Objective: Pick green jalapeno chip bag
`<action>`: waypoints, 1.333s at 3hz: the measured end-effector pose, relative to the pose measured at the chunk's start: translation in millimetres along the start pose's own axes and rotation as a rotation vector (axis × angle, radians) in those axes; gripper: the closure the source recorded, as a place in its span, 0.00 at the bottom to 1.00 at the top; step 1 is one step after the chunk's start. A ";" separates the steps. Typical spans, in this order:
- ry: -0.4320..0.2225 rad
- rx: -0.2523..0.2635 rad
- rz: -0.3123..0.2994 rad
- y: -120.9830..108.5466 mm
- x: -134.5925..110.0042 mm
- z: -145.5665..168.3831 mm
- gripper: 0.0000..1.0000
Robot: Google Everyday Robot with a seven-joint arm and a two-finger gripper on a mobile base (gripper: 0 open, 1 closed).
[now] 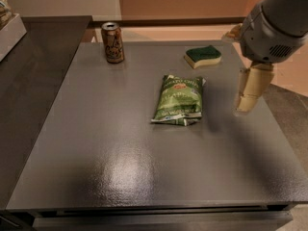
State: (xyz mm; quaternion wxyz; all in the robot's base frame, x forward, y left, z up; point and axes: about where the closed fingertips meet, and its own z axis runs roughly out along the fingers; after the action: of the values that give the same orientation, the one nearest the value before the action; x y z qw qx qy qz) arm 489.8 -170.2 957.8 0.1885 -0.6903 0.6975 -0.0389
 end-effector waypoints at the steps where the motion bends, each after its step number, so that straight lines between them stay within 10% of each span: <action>1: -0.017 -0.011 -0.060 -6.6 -16.9 16.3 0.00; 4: -0.064 -0.149 -0.107 -25.5 -45.1 65.3 0.00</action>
Offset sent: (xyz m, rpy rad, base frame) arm 0.0378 0.0564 -0.0383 -0.0028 0.0688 0.1929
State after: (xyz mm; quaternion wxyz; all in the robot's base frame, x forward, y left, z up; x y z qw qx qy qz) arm 533.6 -113.8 914.8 0.1567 -0.7393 0.6544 0.0250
